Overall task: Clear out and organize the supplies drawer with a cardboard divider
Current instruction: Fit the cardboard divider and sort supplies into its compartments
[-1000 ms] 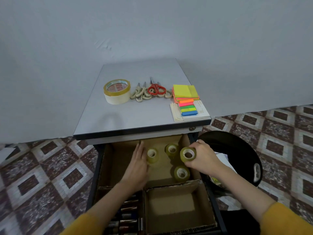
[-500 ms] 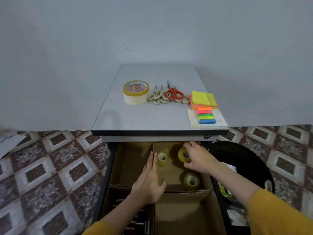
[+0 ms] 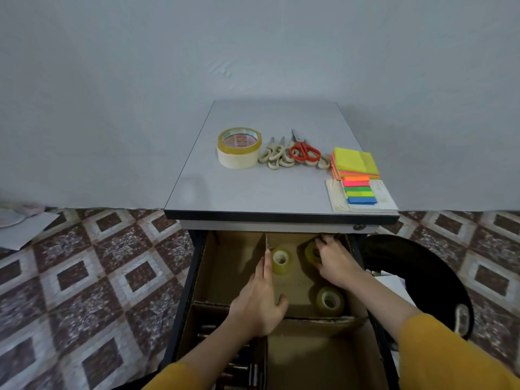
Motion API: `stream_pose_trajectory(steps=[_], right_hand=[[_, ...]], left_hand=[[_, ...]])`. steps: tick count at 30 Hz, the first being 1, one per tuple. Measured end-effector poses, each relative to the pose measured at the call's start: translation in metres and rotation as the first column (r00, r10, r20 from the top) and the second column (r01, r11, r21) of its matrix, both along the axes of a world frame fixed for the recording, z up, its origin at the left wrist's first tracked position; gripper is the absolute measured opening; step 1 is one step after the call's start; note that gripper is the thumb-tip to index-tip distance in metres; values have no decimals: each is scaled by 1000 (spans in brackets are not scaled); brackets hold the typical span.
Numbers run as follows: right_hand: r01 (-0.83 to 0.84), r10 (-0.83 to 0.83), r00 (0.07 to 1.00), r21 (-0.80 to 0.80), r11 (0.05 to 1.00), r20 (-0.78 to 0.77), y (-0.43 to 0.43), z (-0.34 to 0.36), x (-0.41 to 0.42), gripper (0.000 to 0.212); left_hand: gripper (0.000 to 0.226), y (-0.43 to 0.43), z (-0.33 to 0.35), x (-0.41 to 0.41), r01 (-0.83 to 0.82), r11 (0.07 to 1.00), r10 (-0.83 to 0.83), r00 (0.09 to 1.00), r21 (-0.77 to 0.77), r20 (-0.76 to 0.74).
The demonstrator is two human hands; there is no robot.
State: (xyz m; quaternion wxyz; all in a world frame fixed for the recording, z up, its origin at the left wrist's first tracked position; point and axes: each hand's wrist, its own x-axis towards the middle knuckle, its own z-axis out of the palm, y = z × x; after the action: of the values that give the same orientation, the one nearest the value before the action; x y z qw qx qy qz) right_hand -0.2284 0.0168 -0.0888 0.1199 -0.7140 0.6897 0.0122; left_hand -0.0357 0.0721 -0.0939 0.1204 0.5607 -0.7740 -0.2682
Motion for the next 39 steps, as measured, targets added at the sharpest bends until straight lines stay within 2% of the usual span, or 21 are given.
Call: stream_pose_trajectory(steps=[11, 22, 24, 29, 34, 39], right_hand=[[17, -17, 1000, 26, 1000, -3, -7, -14, 1, 51], [36, -36, 999, -13, 999, 16, 4, -7, 4, 53], [26, -25, 999, -48, 998, 24, 15, -1, 5, 48], [-44, 53, 997, -149, 988, 60, 42, 19, 13, 20], [-106, 151, 971, -234, 966, 186, 52, 55, 29, 13], [-128, 224, 925, -303, 944, 308, 33, 105, 50, 9]], left_hand=[[94, -2, -4, 0, 0, 1000, 0, 1000, -28, -28], [92, -2, -7, 1, 3, 1000, -4, 1000, -28, -20], [91, -2, -6, 1, 7, 1000, -8, 1000, -11, -27], [76, 0, 7, 3, 20, 1000, -20, 998, 4, -54], [43, 0, 31, 22, 52, 969, -51, 999, -240, 13], [20, -25, 71, 48, 27, 896, -68, 995, -442, -77]])
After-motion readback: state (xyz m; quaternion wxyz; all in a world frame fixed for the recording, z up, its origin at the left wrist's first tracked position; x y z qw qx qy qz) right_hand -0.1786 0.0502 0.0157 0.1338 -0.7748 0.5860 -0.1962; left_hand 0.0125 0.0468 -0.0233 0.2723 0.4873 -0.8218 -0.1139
